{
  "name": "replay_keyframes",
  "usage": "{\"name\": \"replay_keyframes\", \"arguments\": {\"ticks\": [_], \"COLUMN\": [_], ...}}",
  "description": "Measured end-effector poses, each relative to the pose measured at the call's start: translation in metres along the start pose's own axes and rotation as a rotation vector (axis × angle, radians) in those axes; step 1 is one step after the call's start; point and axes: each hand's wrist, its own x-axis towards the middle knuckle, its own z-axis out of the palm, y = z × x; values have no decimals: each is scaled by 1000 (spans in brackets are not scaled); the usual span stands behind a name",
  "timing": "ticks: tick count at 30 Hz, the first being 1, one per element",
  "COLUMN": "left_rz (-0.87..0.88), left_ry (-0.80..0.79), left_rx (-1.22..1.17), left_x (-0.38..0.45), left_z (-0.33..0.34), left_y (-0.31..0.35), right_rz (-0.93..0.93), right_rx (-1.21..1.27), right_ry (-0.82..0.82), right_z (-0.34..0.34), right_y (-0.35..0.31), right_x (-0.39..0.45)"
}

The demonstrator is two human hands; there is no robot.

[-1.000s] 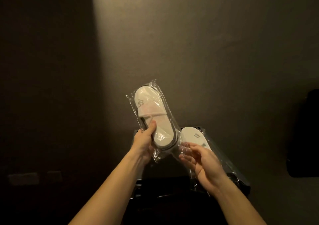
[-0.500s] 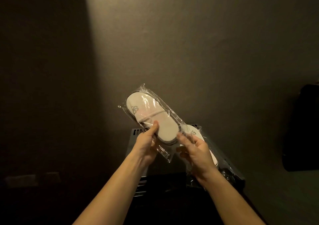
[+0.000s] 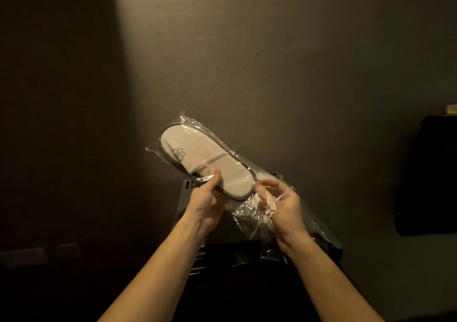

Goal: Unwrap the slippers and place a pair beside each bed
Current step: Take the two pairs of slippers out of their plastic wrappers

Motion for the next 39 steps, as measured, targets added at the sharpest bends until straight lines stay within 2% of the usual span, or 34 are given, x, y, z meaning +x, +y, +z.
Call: {"name": "replay_keyframes", "arguments": {"ticks": [8, 12, 15, 19, 24, 32, 36, 39], "left_rz": [-71, -53, -105, -117, -47, 14, -15, -76], "left_ry": [-27, -9, -2, -25, 20, 113, 95, 63], "left_rx": [-30, -101, -153, -226, -235, -223, -245, -241], "left_x": [-7, -10, -7, -6, -4, 9, 10, 6], "left_z": [1, -1, -5, -3, -11, -33, -35, -31], "left_y": [-7, -4, -2, -8, -6, 5, 3, 2], "right_rz": [18, 98, 160, 197, 131, 136, 141, 174], "right_rx": [-76, 11, 49, 144, 84, 83, 84, 178], "right_ry": [-34, 83, 147, 44, 103, 196, 195, 222], "right_z": [-5, -9, -16, -11, -17, -27, -26, -21], "right_y": [6, 9, 9, 1, -7, -15, -13, -11], "right_x": [9, 17, 25, 22, 27, 37, 39, 39]}}
